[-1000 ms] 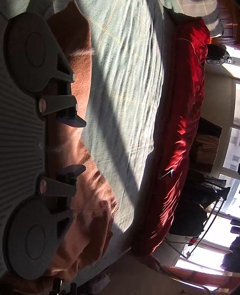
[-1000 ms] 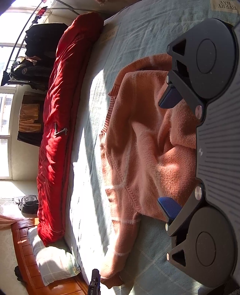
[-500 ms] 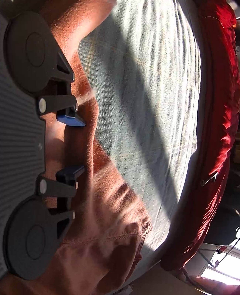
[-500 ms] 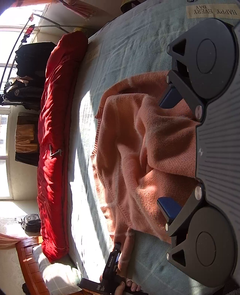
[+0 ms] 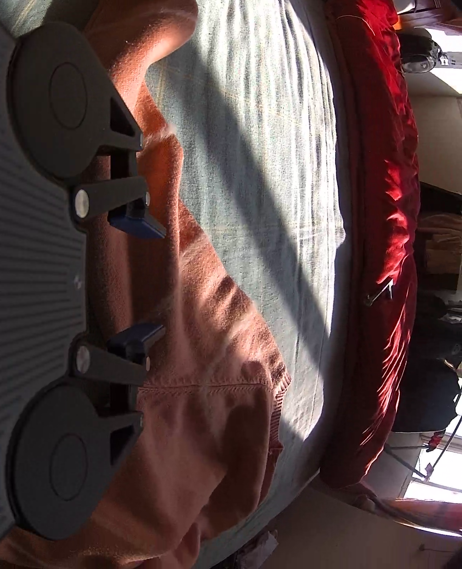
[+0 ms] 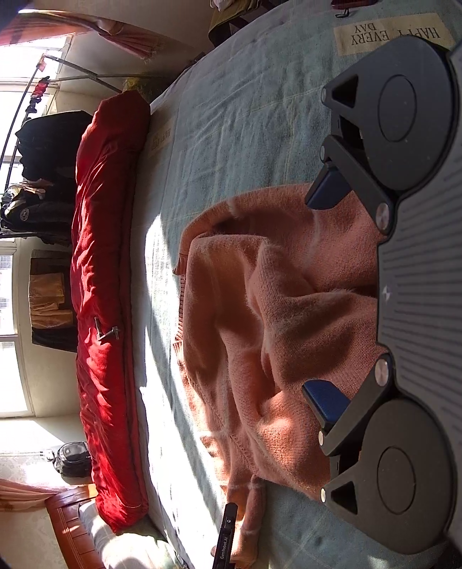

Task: Fold clothes
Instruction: 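Smooth the sweater body flat with the left gripper while the right gripper pushes the other side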

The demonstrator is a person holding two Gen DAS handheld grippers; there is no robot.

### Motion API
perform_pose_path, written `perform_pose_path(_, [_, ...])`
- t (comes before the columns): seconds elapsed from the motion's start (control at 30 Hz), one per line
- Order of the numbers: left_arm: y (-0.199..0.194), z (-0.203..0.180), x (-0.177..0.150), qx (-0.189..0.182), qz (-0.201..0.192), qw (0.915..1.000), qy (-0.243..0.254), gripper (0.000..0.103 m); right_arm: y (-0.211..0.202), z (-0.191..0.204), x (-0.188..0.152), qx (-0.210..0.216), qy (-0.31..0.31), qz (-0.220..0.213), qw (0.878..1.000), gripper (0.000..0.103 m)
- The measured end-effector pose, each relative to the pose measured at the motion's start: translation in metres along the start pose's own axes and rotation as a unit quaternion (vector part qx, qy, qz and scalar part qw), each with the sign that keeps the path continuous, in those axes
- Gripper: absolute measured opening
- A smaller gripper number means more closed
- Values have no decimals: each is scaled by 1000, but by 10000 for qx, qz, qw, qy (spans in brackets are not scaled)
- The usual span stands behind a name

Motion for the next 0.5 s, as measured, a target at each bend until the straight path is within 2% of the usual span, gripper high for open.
perform_pose_path(0.1, [-6,-26,-1,-125,-64,9997,216,57,3,-19,-7,137,130,78,9998,100])
perform_pose_path(0.23, [-4,-56,-5,-216,-11,9991,377,58,13,-44,-20,435,371,306,9979,94])
perform_pose_path(0.5, [1,-107,-14,-443,258,9970,583,58,32,-91,-51,1121,901,765,9866,94])
Point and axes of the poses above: each gripper's, at about its wrist camera, not at the fingertips, and y roughly the way its jaws point, z to its left, x to its top, the point moved 4 cm from there along y, roughly the way its jaws point, and after that the axes turned 7 degrees about z, right-handed, at the moved point
